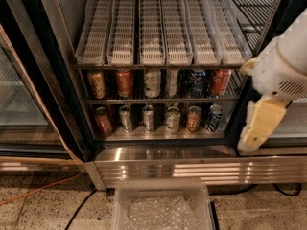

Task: Pick coke can from middle shelf of fridge

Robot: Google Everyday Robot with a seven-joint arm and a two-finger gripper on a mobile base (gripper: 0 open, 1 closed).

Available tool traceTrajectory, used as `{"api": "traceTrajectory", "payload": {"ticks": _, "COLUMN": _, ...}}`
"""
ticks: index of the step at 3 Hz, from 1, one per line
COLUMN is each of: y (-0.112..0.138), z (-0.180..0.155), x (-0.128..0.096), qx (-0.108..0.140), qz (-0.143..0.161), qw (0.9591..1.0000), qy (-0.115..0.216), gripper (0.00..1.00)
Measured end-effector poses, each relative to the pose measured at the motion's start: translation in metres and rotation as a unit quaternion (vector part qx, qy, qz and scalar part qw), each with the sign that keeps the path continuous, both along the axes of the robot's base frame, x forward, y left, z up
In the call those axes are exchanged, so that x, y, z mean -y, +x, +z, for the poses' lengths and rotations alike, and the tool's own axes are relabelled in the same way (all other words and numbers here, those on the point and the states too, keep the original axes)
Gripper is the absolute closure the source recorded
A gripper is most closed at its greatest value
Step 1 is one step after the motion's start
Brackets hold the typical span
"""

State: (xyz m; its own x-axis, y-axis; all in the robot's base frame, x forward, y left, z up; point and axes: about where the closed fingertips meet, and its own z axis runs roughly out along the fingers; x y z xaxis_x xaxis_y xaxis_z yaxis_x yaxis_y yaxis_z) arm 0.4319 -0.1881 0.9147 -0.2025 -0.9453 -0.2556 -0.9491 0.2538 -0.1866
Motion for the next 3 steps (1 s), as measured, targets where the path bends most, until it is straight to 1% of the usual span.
{"api": "traceTrajectory", "payload": {"ticks": 1, "y": -0.013, "z": -0.063, "x": -0.026, "qx": -0.039, "qz": 0.010, "qw": 0.9990, "qy": 0.016, "gripper": 0.00}}
{"api": "traceTrajectory", "payload": {"ticks": 2, "y": -0.033, "z": -0.106, "x": -0.050, "qx": -0.066, "qz": 0.029, "qw": 0.9972, "qy": 0.023, "gripper": 0.00}}
{"api": "traceTrajectory", "payload": {"ticks": 3, "y": -0.035, "z": -0.105, "x": -0.050, "qx": -0.058, "qz": 0.023, "qw": 0.9979, "qy": 0.020, "gripper": 0.00}}
